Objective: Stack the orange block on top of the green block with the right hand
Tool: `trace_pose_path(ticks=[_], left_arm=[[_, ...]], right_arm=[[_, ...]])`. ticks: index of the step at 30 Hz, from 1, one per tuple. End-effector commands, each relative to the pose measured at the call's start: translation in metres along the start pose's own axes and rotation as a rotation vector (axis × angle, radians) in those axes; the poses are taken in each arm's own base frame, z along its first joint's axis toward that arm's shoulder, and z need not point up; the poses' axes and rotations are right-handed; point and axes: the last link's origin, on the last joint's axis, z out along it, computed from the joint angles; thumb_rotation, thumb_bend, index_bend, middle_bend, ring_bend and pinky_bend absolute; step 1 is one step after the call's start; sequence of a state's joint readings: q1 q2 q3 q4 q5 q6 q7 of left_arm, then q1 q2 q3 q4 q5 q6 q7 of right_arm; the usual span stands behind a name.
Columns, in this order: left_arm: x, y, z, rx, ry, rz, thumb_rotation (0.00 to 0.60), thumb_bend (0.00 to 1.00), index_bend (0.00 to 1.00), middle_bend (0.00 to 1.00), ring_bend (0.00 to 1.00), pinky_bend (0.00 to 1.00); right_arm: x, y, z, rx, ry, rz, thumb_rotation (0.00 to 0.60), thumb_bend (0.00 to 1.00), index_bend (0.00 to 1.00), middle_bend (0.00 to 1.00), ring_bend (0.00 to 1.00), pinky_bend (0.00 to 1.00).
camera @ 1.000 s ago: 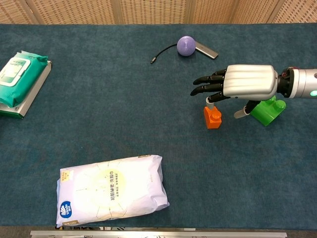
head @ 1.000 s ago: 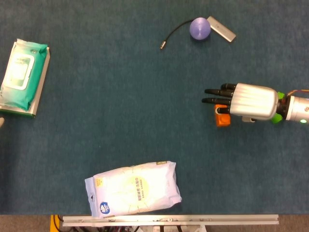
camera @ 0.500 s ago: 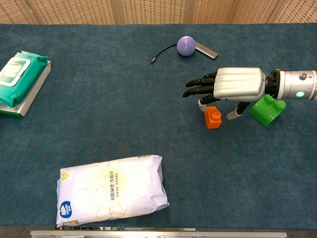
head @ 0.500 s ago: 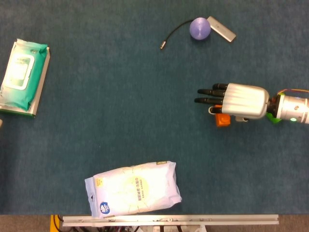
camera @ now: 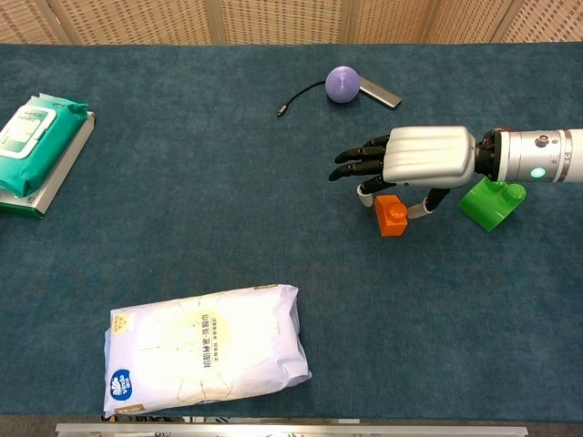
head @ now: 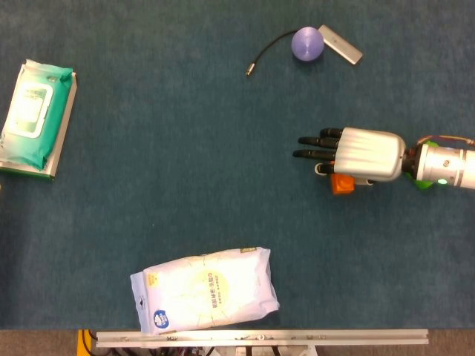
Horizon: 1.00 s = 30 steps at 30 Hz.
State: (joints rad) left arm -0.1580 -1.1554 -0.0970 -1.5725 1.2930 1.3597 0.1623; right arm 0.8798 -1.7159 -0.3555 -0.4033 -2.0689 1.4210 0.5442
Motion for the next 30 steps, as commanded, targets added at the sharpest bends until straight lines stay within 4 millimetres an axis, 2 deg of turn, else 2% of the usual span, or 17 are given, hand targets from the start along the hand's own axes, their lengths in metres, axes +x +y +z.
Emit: trace_pose_path(ticks=[1,30], left_arm=[[0.000,0.000,0.000,0.001,0.001,-0.001,0.600,0.11,0.36,0.38,0.39,0.54],[-0.001,-0.005,-0.005,0.015,0.002,-0.007,0.600,0.11,0.36,0.38,0.39,0.54]], right_arm=[[0.000,0.000,0.002,0.004,-0.008,-0.002,0.600,0.13,0.41,0.10,0.02,0.25],[-0.005,-0.002,0.012,0.012,-0.071,-0.014,0.600,0.18,0.41,0.09,0.00,0.23]])
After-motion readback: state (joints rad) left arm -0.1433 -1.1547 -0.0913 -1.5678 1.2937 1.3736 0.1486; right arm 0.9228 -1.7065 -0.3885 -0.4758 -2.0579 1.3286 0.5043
